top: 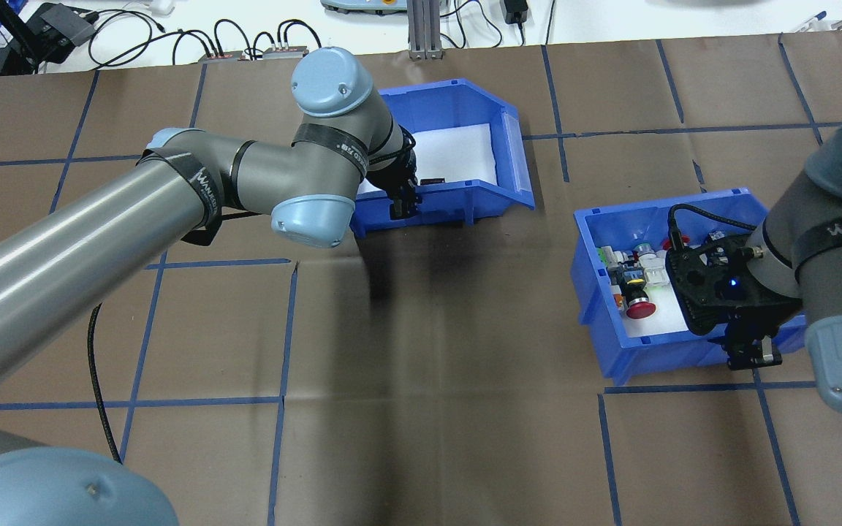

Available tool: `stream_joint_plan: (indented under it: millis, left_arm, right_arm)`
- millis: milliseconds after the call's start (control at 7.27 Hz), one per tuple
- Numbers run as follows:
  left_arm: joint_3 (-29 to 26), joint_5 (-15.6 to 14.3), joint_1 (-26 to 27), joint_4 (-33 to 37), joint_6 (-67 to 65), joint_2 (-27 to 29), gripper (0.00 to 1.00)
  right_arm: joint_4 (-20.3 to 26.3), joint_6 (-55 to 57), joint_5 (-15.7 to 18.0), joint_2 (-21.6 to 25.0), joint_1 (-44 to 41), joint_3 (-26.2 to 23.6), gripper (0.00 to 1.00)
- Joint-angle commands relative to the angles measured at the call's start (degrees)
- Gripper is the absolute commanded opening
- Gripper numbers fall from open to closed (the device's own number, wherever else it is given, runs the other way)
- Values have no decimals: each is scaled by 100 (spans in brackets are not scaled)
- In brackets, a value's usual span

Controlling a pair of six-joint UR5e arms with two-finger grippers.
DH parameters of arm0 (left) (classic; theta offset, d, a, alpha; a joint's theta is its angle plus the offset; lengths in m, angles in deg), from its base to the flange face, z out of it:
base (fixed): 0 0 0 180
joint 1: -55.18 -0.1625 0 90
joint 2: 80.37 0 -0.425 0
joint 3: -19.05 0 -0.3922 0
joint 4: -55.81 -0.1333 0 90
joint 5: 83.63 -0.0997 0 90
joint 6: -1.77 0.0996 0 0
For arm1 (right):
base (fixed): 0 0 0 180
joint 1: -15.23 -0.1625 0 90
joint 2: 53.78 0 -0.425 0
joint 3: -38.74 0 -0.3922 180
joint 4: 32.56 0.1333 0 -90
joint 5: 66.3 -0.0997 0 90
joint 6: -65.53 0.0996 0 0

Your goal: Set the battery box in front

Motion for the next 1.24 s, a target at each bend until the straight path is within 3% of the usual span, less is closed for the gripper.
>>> stream_joint_plan:
  millis: [0,138,275,413,826,1101]
  left_arm:
    - [-9,-281,1,95,14,-23,59]
    - [-18,-789,1,87,41,-6,99]
    - [-27,-846,1,96,189,-110,99]
    - [-97,-881,1,122,1156,-215,99]
    - [-492,-908,-252,1594,4092,-1040,99]
    - [-467,-899,-874,2367,6139,-1663,99]
  right_arm:
    - [7,215,-23,76,-202,-104,5]
    - [6,459,-41,93,-525,-104,5]
    - [-37,922,-32,59,-1077,-104,5]
    - [-168,1431,-32,41,-1570,-112,5]
    - [-353,2681,-85,-55,-2608,-148,6]
    - [-1184,3743,-226,-624,-3372,-130,6]
